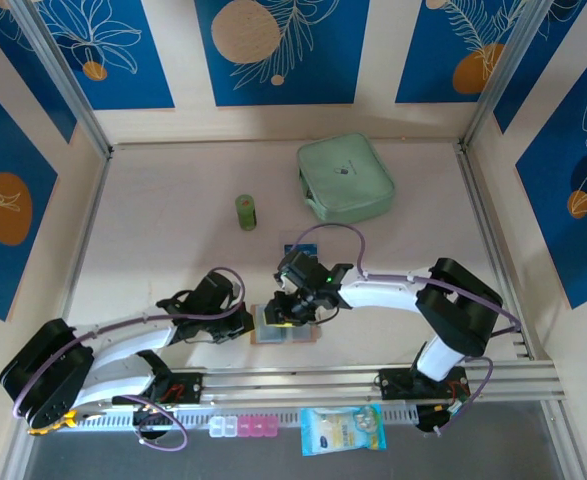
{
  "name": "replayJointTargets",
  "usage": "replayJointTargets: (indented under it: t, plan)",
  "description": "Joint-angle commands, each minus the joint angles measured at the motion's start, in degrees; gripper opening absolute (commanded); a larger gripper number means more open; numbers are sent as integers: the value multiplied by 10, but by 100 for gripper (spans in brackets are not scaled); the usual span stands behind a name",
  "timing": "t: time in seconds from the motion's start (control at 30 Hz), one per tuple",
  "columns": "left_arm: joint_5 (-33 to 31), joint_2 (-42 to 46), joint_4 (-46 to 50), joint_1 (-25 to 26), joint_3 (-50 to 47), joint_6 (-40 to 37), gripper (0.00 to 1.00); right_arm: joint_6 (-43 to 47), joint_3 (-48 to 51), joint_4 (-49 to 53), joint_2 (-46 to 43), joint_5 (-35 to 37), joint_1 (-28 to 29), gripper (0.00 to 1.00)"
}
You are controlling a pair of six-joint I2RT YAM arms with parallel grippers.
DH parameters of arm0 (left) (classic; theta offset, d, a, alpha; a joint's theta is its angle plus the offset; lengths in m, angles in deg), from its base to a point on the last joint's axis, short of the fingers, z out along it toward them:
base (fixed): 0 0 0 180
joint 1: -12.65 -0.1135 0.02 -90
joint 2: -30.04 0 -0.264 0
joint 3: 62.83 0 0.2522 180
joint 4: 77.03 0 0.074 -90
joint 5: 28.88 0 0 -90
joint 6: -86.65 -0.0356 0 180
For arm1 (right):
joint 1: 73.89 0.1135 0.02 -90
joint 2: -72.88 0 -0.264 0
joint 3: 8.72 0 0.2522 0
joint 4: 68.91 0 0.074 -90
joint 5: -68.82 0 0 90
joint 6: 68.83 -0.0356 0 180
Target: Take the credit cards out of the card holder
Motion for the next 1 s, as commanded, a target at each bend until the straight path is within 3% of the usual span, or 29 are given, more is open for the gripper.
replayJointTargets:
  t: [0.0,0.97]
  plan:
    - [-4,-3,10,5,-12,3,3,-5,-16,12,13,-4,3,33]
    - [-13,-5,24,4,-13,-3,3,24,-32,96,30,53,0,33]
